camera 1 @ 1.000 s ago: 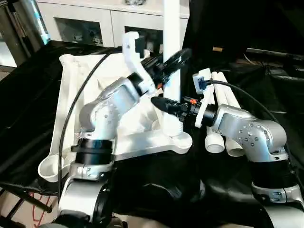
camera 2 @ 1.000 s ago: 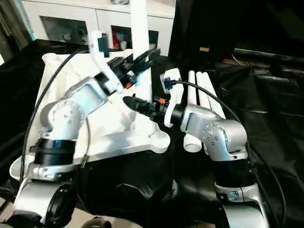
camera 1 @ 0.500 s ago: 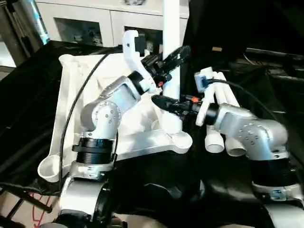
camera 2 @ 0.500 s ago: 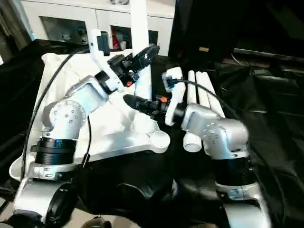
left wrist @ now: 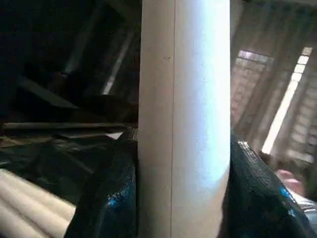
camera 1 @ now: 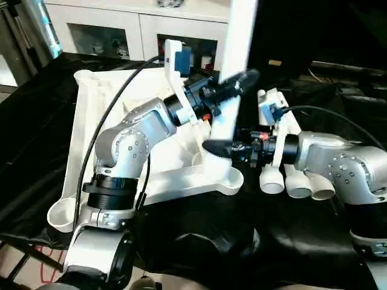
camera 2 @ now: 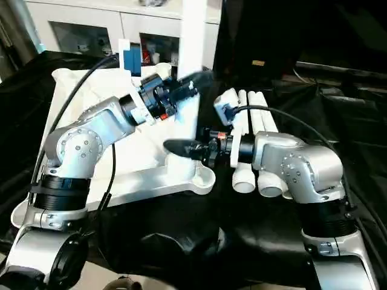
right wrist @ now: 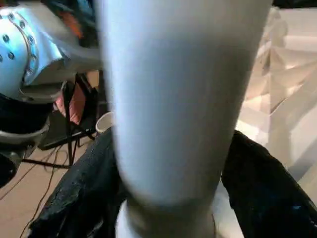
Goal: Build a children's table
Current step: Insert table leg to table base
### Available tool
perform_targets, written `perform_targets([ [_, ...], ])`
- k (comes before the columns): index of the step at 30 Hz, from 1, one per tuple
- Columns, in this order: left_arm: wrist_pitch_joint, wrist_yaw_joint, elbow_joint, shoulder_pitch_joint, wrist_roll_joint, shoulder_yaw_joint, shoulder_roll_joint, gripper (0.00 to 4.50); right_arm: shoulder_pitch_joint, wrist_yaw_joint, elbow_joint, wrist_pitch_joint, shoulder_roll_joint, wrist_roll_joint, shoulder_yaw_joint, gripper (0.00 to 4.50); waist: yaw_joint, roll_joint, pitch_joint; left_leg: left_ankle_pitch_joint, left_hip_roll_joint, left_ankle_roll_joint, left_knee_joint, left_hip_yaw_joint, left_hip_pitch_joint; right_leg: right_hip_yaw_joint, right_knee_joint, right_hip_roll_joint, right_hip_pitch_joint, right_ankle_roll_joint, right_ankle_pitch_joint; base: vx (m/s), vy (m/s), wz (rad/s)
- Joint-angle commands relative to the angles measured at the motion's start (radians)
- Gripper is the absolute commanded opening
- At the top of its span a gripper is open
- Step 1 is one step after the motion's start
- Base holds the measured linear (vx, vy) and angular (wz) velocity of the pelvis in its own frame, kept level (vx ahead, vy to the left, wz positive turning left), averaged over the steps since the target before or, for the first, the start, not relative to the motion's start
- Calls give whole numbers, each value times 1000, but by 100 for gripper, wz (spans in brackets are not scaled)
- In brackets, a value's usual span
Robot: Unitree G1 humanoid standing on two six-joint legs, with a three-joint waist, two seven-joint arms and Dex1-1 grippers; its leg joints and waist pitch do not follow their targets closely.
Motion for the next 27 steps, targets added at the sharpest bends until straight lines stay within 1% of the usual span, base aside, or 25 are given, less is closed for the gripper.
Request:
perform_targets([
  [1, 13, -13, -27, -2, -14, -12, 3, 184, 6, 9, -15, 5, -14, -15, 9, 306, 3, -10, -77, -75, 50, 14, -58, -13, 18, 47, -72, -79, 55, -232, -37, 0, 0, 0],
  [5, 8, -22, -29, 4, -8, -19, 7, 184, 5, 12, -15, 6, -16, -11, 13, 306, 4, -10, -77, -66, 49, 18, -57, -13, 17, 47, -72, -79, 56, -229, -23, 0, 0, 0],
  [6, 7, -21, -28, 4, -8, -16, 7, 184, 5, 14, -14, 6, -17, -10, 13, 306, 3, -12, -78, -65, 49, 19, -57, -12, 17, 47, -71, -78, 56, -228, -21, 0, 0, 0],
  [12, 15, -34, -34, 7, -13, -18, 14, 184, 3, 14, -9, 4, -15, -12, 15, 306, 4, -11, -78, -66, 49, 19, -58, -13, 17, 47, -72, -80, 56, -226, -28, 0, 0, 0],
  [13, 16, -37, -36, 8, -13, -20, 16, 184, 2, 14, -7, 3, -14, -12, 15, 278, 4, -11, -77, -67, 48, 18, -58, -13, 17, 47, -72, -79, 56, -225, -31, 0, 0, 0],
  [14, 15, -38, -36, 8, -13, -20, 17, 184, 2, 14, -6, 2, -12, -12, 15, 278, 4, -11, -78, -68, 49, 18, -58, -13, 18, 46, -72, -79, 55, -226, -33, 0, 0, 0],
  [18, 11, -36, -34, 9, -13, -19, 17, 184, 1, 12, -3, 0, -9, -12, 14, 234, 3, -11, -78, -65, 49, 19, -57, -13, 17, 47, -71, -79, 56, -227, -24, 0, 0, 0],
  [23, 8, -41, -33, 11, -12, -18, 20, 184, 2, 6, 0, -1, -4, -15, 11, 198, 4, -11, -78, -64, 49, 19, -57, -13, 17, 47, -70, -79, 56, -227, -23, 0, 0, 0],
  [27, -4, -39, -31, 13, -3, -18, 23, 184, 5, 5, 1, -6, 1, -20, 11, 193, 4, -10, -78, -65, 49, 17, -57, -13, 17, 47, -71, -79, 56, -226, -25, 0, 0, 0],
])
